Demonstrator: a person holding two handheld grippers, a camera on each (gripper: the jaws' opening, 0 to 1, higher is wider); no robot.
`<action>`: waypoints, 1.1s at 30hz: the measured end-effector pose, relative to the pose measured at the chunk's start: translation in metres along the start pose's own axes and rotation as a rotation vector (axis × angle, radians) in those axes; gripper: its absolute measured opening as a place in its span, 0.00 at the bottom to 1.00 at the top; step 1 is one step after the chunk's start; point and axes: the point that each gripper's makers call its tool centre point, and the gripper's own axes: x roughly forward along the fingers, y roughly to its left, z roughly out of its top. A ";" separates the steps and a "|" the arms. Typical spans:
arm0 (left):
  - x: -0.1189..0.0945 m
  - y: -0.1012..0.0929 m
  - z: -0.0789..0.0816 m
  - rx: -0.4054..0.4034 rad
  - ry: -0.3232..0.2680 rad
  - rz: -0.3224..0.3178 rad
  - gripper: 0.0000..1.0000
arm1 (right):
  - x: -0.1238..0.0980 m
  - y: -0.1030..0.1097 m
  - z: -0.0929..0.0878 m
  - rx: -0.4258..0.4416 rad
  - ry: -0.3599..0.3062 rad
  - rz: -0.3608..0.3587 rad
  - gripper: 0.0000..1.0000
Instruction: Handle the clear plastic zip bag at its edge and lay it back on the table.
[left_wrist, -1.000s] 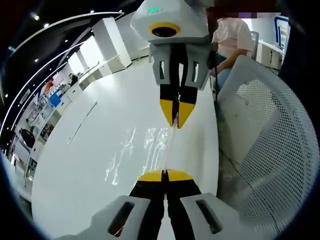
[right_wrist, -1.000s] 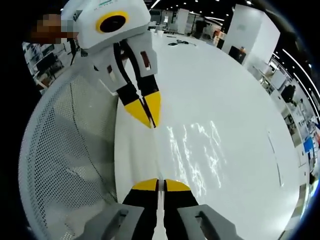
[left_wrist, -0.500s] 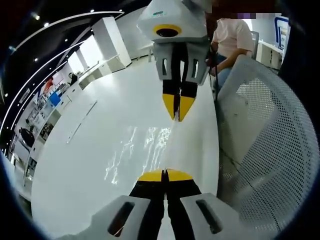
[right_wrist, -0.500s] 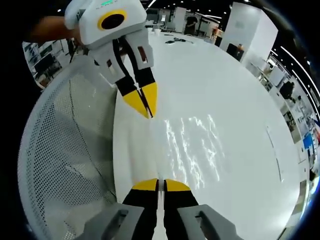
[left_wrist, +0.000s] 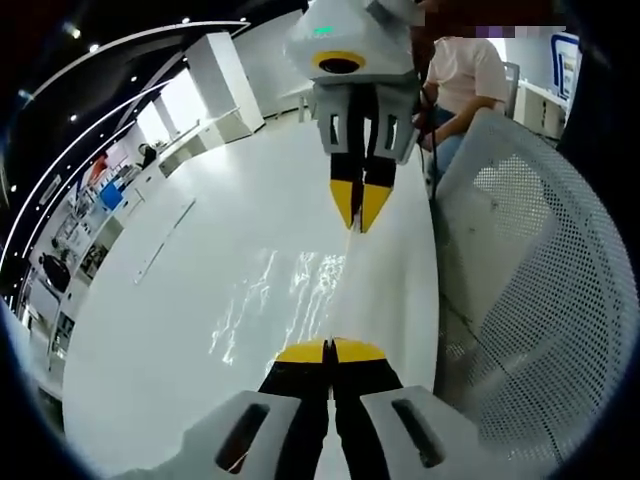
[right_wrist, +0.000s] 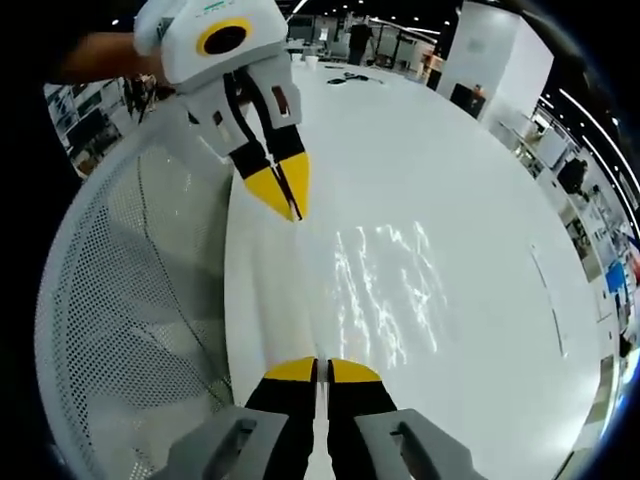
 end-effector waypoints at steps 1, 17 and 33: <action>0.000 0.000 0.000 0.000 0.001 0.001 0.00 | 0.000 0.000 -0.001 0.004 -0.001 0.001 0.00; -0.002 -0.004 0.000 0.014 0.009 -0.004 0.00 | -0.001 -0.002 -0.011 0.020 0.006 -0.004 0.00; -0.002 -0.010 -0.005 0.090 0.017 -0.009 0.00 | -0.001 0.004 -0.005 0.010 -0.045 -0.002 0.05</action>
